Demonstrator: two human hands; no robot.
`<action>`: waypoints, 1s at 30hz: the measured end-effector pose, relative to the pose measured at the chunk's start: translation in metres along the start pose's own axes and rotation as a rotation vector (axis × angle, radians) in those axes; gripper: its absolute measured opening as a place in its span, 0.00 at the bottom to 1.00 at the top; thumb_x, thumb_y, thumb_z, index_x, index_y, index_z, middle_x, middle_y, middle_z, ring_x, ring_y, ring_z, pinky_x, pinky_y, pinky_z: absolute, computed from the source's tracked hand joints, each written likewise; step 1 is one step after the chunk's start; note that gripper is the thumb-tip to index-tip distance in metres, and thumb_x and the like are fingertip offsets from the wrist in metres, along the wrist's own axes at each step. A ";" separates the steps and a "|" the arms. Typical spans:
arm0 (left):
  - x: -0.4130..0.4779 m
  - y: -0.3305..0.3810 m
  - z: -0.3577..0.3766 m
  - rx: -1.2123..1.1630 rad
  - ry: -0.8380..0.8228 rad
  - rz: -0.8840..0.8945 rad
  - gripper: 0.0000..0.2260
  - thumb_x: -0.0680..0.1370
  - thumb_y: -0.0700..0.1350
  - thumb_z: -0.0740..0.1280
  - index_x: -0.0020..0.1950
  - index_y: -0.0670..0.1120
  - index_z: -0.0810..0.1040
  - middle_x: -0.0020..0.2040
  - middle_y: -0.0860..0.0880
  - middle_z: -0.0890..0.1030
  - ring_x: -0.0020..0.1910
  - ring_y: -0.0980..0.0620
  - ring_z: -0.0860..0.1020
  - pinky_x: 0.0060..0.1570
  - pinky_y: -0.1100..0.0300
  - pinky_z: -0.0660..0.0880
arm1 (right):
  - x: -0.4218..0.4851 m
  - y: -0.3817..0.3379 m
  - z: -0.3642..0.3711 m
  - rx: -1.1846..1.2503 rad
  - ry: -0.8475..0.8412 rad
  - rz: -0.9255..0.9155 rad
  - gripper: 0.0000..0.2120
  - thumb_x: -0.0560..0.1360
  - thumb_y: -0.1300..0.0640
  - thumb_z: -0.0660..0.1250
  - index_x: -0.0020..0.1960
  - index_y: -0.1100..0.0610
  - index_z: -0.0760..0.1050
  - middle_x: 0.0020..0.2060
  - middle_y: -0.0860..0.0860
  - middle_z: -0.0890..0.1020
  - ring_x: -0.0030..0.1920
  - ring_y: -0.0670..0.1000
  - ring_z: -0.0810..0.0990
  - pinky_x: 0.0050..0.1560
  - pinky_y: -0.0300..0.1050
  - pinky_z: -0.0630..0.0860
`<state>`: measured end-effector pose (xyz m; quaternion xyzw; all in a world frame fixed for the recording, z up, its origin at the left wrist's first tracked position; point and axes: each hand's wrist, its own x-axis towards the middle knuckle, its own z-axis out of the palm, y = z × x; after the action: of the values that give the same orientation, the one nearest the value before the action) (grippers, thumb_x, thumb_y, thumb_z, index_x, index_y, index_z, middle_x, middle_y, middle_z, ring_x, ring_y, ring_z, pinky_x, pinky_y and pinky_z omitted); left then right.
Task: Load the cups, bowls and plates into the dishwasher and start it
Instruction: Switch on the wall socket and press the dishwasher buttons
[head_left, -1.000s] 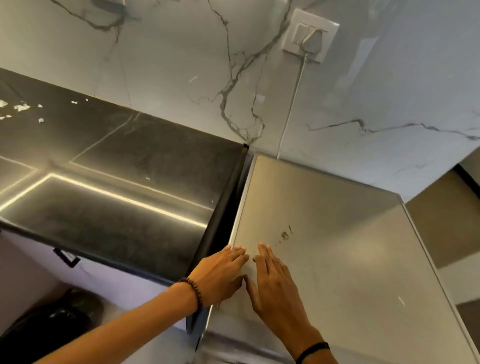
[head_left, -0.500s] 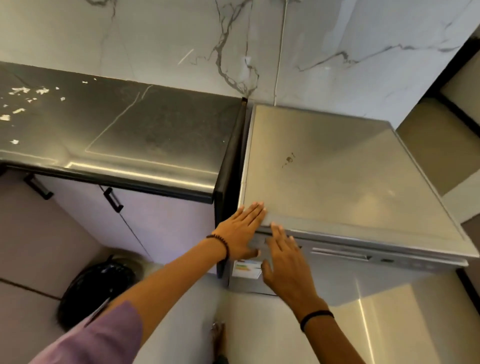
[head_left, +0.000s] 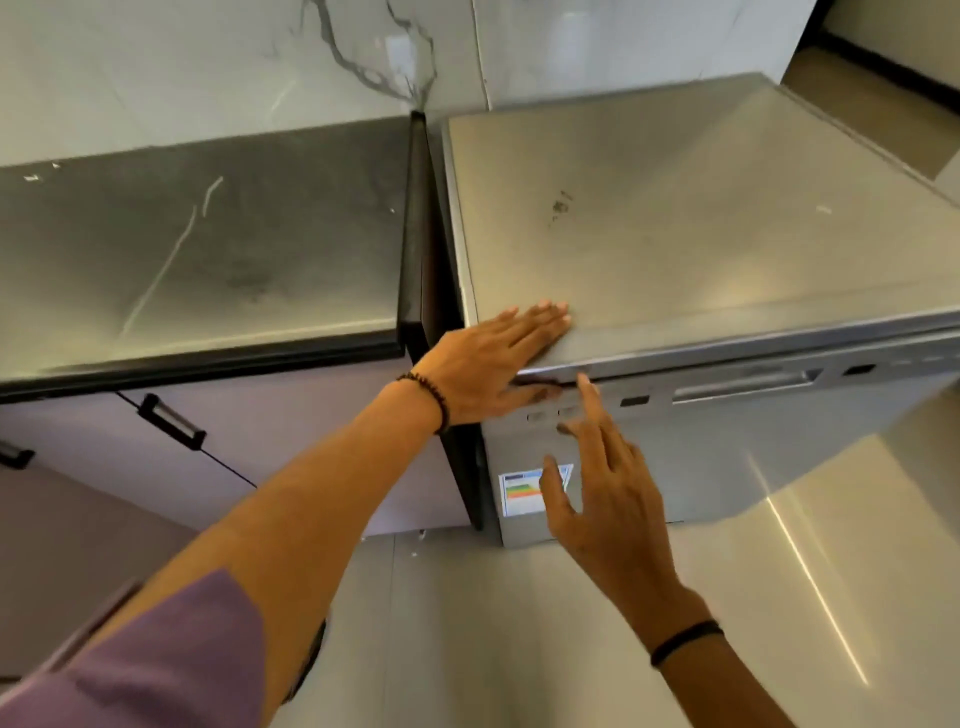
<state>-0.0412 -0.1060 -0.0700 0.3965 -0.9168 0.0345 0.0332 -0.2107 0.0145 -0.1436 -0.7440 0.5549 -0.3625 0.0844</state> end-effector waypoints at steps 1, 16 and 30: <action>-0.001 -0.001 0.002 0.002 0.035 0.007 0.34 0.80 0.63 0.53 0.79 0.47 0.48 0.79 0.49 0.51 0.78 0.53 0.48 0.76 0.58 0.45 | -0.013 -0.002 0.009 0.047 0.007 0.045 0.25 0.75 0.51 0.67 0.69 0.54 0.65 0.77 0.55 0.63 0.61 0.54 0.78 0.53 0.44 0.80; -0.002 -0.004 0.017 0.018 0.200 0.064 0.33 0.80 0.60 0.57 0.78 0.43 0.54 0.78 0.46 0.58 0.77 0.50 0.55 0.75 0.60 0.48 | -0.028 0.010 0.110 -0.098 0.056 0.012 0.40 0.71 0.56 0.75 0.76 0.61 0.57 0.78 0.60 0.53 0.77 0.61 0.57 0.71 0.58 0.67; -0.003 0.000 0.021 0.022 0.293 0.046 0.32 0.78 0.61 0.59 0.78 0.46 0.58 0.76 0.48 0.62 0.75 0.52 0.61 0.74 0.60 0.54 | -0.021 -0.010 0.124 -0.411 0.026 0.061 0.14 0.76 0.58 0.65 0.56 0.66 0.70 0.76 0.70 0.52 0.78 0.67 0.50 0.75 0.61 0.58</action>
<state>-0.0394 -0.1059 -0.0916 0.3667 -0.9104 0.1027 0.1615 -0.1271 0.0032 -0.2371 -0.7236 0.6406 -0.2486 -0.0652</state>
